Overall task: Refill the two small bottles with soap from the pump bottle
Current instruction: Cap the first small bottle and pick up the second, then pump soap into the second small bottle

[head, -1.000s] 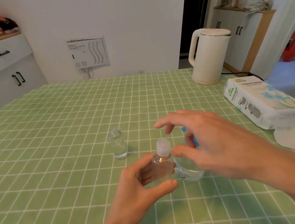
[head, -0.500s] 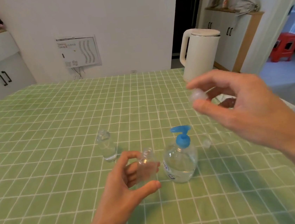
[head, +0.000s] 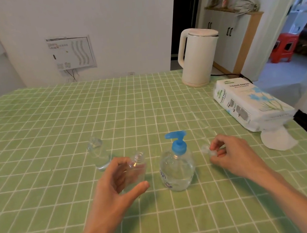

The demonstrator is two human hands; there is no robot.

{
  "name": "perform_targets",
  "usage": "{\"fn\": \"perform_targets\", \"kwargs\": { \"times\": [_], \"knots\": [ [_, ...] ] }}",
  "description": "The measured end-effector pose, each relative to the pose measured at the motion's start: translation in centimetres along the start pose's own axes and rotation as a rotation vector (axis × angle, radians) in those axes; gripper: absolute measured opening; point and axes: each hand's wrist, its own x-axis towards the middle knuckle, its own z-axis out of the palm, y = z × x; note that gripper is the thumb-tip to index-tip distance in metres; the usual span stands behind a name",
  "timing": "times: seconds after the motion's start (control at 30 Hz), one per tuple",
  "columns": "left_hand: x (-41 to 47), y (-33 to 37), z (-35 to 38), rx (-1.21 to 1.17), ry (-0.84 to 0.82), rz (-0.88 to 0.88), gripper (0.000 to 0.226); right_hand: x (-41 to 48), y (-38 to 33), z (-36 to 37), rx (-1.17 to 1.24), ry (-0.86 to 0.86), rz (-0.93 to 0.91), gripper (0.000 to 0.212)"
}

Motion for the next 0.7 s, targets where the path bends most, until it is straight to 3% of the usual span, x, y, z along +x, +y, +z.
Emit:
{"fn": "perform_targets", "kwargs": {
  "times": [0.5,0.7],
  "knots": [
    [0.6,0.5,0.2,0.096,-0.038,0.056,0.048,-0.9,-1.7,-1.9,-0.077,0.013,0.057,0.044],
    [1.4,1.8,1.2,0.241,-0.023,0.133,0.046,0.1,-9.7,-6.0,0.375,0.164,-0.184,0.025]
  ]
}}
